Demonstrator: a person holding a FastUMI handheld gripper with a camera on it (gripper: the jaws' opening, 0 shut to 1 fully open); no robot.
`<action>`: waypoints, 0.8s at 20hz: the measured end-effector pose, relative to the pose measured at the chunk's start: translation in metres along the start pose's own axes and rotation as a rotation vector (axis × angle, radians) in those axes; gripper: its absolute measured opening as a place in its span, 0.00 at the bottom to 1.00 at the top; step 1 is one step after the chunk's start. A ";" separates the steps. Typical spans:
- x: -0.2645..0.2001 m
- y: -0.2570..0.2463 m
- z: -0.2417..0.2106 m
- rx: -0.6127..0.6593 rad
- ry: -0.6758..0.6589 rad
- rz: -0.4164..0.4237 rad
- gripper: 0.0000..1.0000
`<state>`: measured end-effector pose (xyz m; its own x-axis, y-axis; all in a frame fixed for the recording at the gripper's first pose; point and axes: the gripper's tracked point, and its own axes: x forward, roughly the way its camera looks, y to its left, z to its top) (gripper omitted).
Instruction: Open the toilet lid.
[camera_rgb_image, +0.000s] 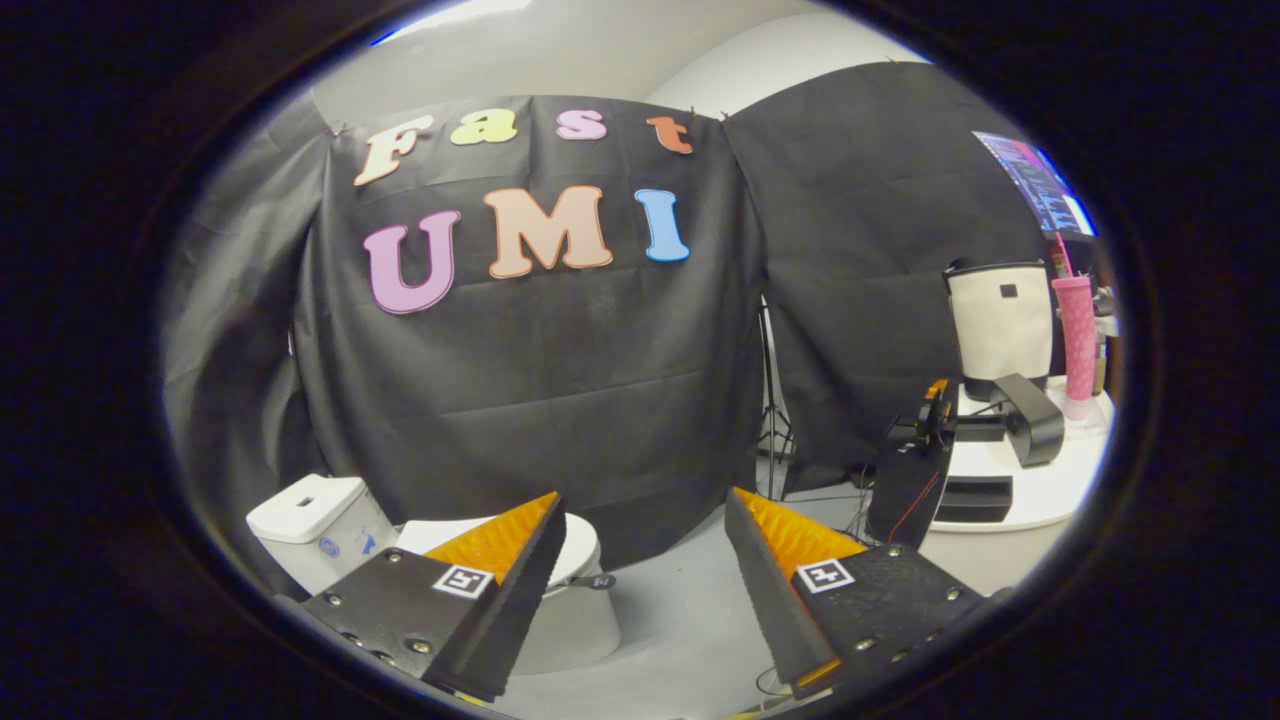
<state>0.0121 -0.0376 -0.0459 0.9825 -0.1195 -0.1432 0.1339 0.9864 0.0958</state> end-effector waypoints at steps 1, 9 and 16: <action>0.001 0.001 0.000 0.010 0.003 0.004 0.95; 0.010 -0.006 -0.009 0.113 0.021 -0.005 0.95; 0.024 -0.008 -0.028 0.166 0.087 -0.027 0.95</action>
<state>0.0312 -0.0454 -0.0783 0.9643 -0.1284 -0.2315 0.1867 0.9498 0.2509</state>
